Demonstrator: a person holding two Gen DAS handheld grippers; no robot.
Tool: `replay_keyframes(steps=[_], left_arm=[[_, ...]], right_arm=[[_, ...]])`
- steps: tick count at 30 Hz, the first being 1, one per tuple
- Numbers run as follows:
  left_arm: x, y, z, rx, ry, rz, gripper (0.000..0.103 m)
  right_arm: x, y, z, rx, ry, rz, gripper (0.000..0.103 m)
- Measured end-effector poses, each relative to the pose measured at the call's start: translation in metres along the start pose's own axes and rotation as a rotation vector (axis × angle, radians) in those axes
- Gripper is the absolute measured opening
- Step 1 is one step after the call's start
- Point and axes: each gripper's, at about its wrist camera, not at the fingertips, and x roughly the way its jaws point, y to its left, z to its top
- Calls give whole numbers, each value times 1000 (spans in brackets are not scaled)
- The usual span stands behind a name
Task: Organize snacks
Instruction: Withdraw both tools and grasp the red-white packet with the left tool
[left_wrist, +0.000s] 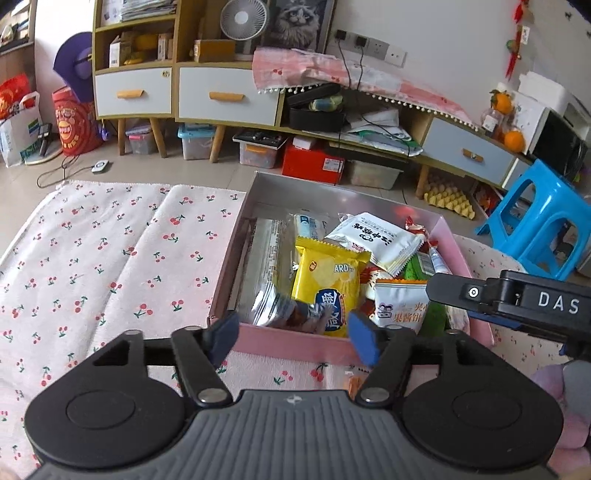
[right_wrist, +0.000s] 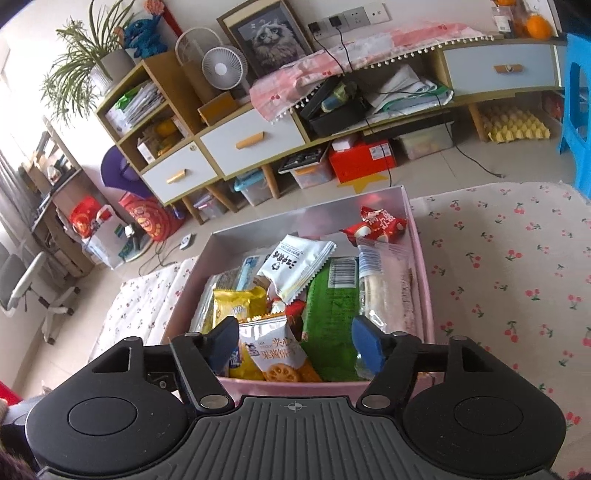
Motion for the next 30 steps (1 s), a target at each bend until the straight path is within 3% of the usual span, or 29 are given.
replay_keyframes(steps=[13, 23, 30], left_arm=[[-20, -2, -22, 85, 71, -11, 92], [-28, -5, -53, 120, 159, 3, 97], [-28, -22, -67, 105, 201, -34, 97]], right_arm=[[-41, -14, -14, -34, 64, -41, 89], [-58, -25, -37, -72, 132, -95, 89], [-54, -27, -50, -78, 190, -139, 89]])
